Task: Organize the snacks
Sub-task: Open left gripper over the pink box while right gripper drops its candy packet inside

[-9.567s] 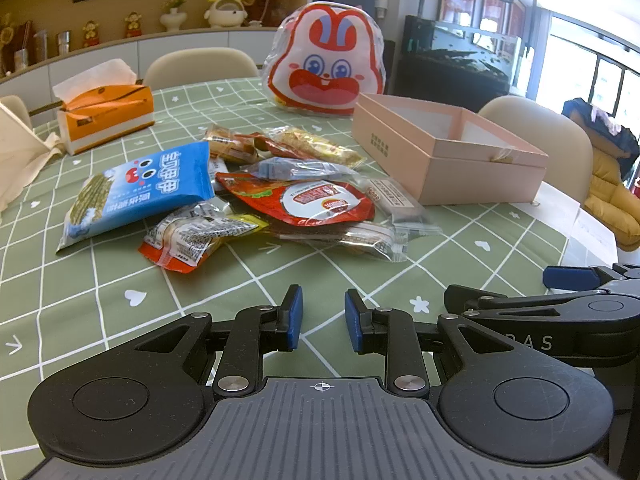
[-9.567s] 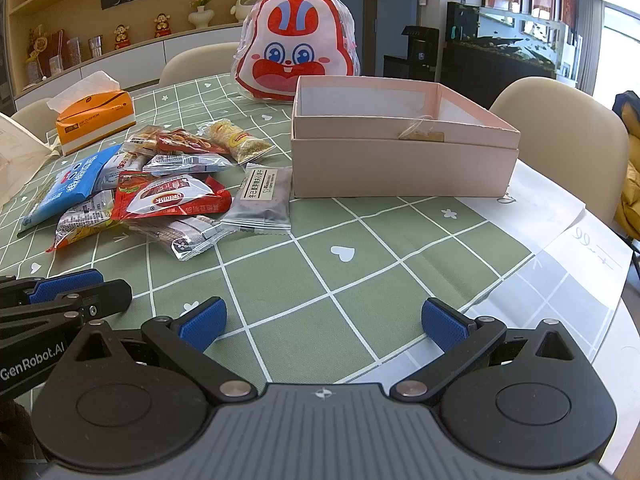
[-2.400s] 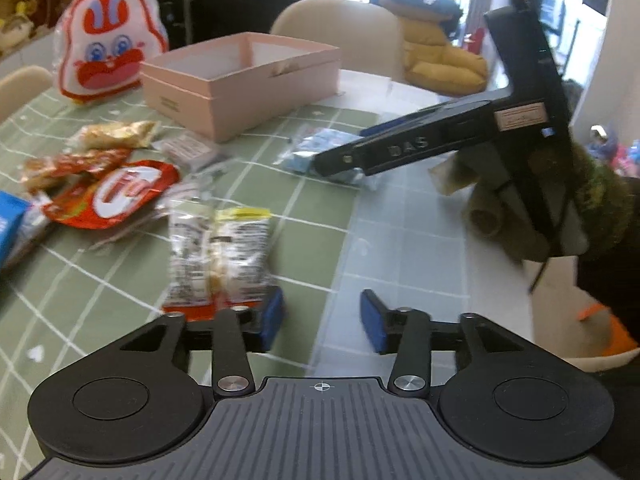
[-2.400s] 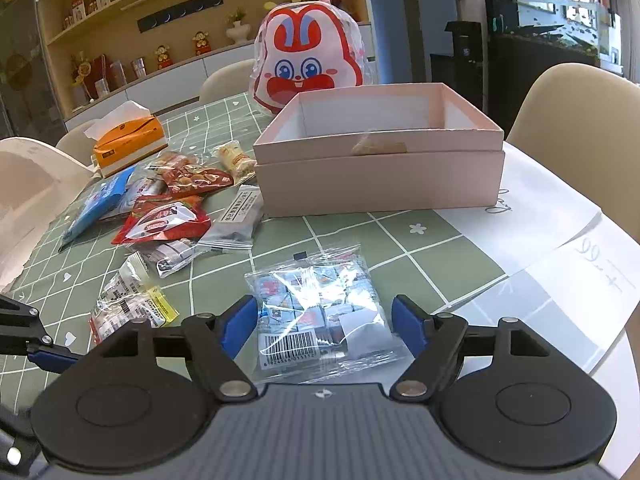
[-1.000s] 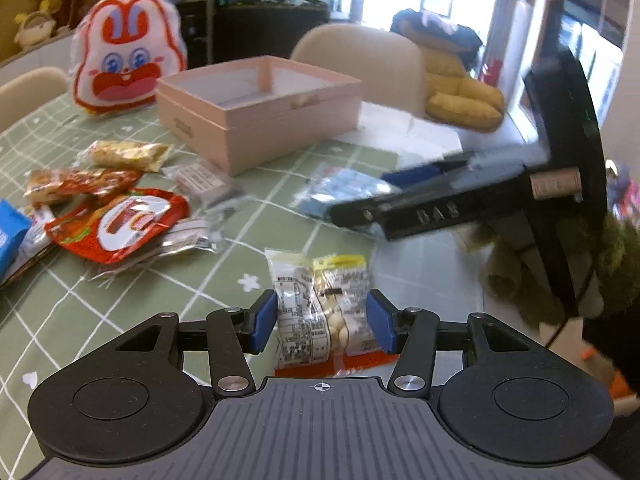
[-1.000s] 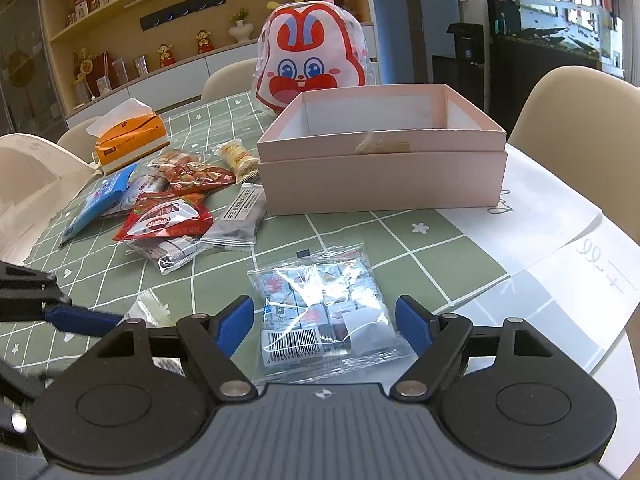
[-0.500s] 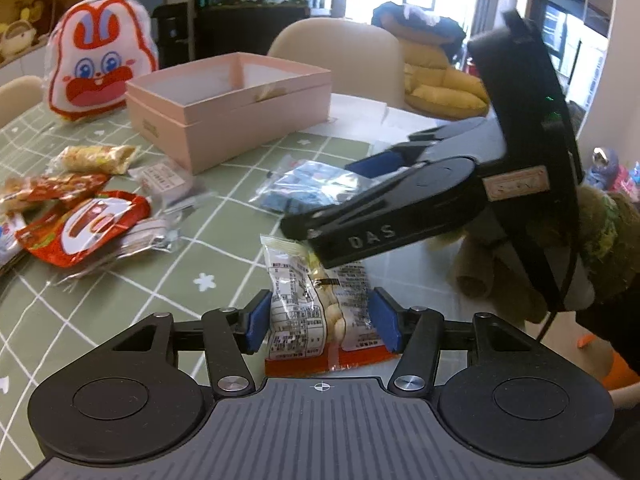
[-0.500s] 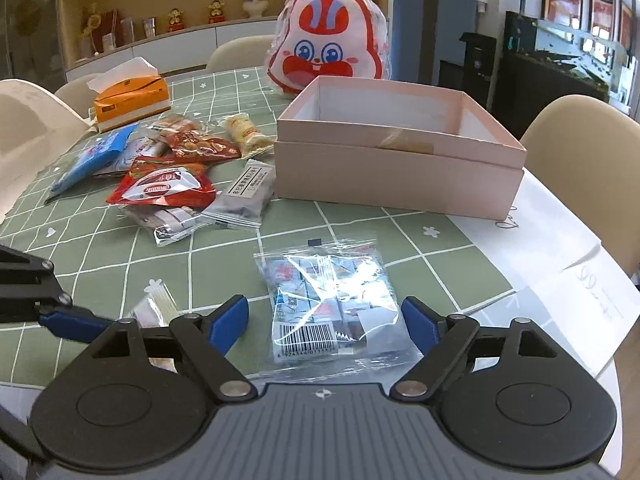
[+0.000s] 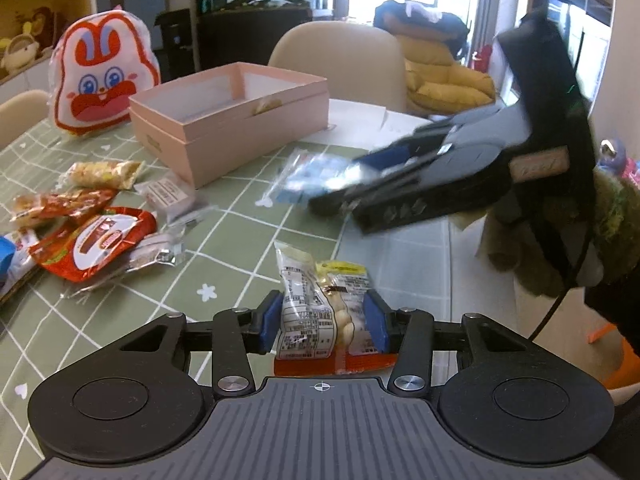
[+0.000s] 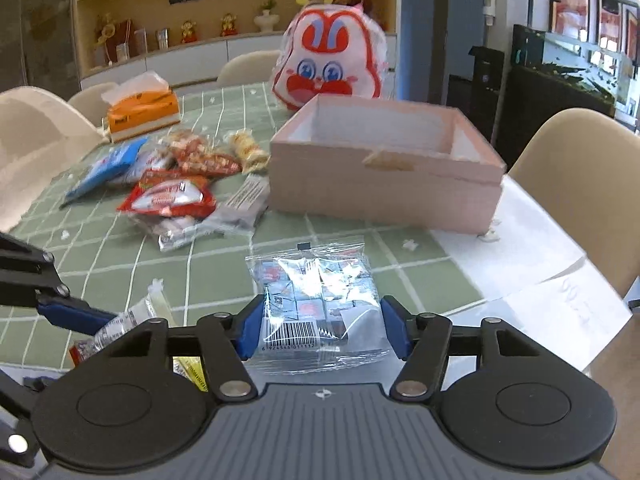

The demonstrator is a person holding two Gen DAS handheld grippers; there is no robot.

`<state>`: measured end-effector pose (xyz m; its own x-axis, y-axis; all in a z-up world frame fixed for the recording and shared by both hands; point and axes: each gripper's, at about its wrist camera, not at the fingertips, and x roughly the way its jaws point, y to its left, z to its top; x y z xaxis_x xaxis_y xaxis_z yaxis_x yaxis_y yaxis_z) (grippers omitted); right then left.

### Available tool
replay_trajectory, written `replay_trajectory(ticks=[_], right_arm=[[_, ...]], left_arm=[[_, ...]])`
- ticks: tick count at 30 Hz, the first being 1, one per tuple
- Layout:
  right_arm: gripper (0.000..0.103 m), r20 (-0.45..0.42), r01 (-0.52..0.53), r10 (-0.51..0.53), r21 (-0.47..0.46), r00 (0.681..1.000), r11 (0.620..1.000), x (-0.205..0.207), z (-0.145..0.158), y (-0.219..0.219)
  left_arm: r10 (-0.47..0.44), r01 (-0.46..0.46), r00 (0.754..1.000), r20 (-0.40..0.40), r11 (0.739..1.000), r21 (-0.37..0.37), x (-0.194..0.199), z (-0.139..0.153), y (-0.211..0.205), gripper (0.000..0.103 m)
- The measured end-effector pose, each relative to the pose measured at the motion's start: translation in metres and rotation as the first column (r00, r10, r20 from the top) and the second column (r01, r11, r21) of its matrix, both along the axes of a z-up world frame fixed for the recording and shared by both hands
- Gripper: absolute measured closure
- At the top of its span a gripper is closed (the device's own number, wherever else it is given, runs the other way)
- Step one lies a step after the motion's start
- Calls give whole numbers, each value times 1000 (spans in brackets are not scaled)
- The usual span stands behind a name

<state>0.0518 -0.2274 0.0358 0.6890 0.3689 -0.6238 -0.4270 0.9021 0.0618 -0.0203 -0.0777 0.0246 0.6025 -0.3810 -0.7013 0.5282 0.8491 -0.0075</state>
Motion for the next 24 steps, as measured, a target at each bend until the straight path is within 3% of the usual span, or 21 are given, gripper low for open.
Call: replay_trajectory(ticks=[8, 12, 18, 21, 24], right_arm=[[42, 65, 29, -32, 51, 997, 998, 6, 35, -32], [42, 95, 52, -59, 71, 994, 996, 21, 53, -43], [42, 167, 102, -116, 87, 979, 991, 70, 86, -50], [42, 158, 138, -150, 88, 976, 987, 104, 92, -47], [42, 116, 162, -171, 86, 978, 983, 137, 89, -40]], left_arm=[[-4, 4, 1000, 4, 999, -40, 16, 11, -3, 53], [49, -46, 999, 18, 986, -159, 41, 32, 11, 53], [253, -193, 960, 122, 909, -369, 129, 72, 33, 53], [295, -252, 955, 30, 861, -442, 184, 60, 32, 53], [331, -337, 939, -88, 847, -411, 220, 38, 27, 53]])
